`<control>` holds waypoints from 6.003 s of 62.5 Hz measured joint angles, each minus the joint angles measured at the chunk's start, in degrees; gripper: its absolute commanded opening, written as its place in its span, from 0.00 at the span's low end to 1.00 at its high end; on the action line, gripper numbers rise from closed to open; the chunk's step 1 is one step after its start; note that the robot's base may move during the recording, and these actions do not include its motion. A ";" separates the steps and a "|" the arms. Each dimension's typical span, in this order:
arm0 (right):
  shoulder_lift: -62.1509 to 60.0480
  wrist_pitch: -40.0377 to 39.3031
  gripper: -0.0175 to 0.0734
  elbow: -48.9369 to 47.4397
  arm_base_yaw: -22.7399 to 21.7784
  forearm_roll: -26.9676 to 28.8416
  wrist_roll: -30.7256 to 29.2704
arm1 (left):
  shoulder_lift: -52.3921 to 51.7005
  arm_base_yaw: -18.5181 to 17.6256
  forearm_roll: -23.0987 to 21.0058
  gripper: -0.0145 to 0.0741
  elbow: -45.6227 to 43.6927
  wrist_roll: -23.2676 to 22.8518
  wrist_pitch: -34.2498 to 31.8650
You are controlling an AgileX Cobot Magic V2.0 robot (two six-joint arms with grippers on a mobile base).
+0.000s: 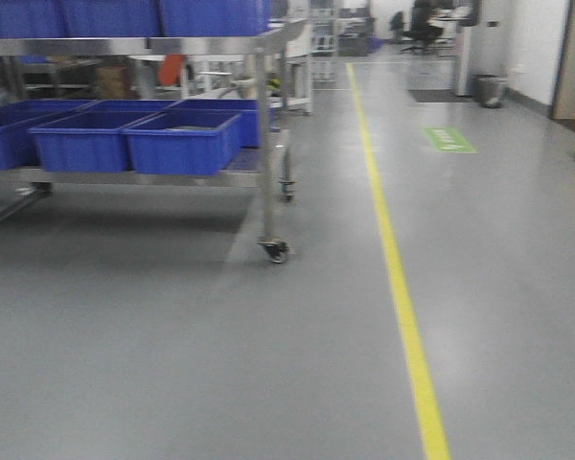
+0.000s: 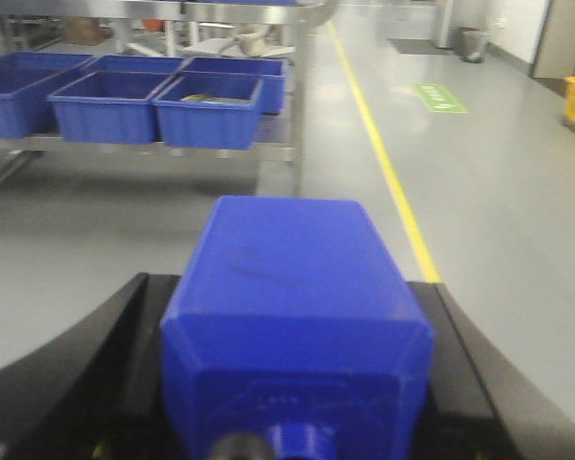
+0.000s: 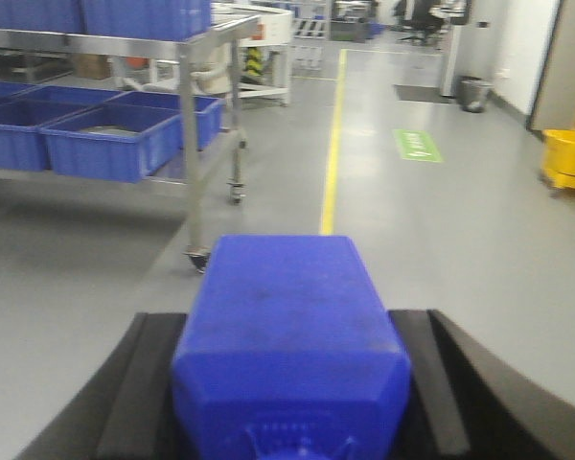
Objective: Pick and sort blue part to right shelf
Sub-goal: 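Drive the base along the aisle up to the shelf of blue bins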
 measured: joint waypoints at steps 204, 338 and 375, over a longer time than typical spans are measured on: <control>0.00 0.00 0.53 0.00 0.00 0.00 0.00 | 0.00 0.00 0.00 0.54 0.16 0.00 0.00; 0.00 0.00 0.53 0.00 0.00 0.00 0.00 | 0.00 0.00 0.00 0.54 0.25 0.00 0.00; 0.00 0.00 0.53 0.00 0.00 0.00 0.00 | 0.00 0.00 0.00 0.54 0.25 0.00 0.00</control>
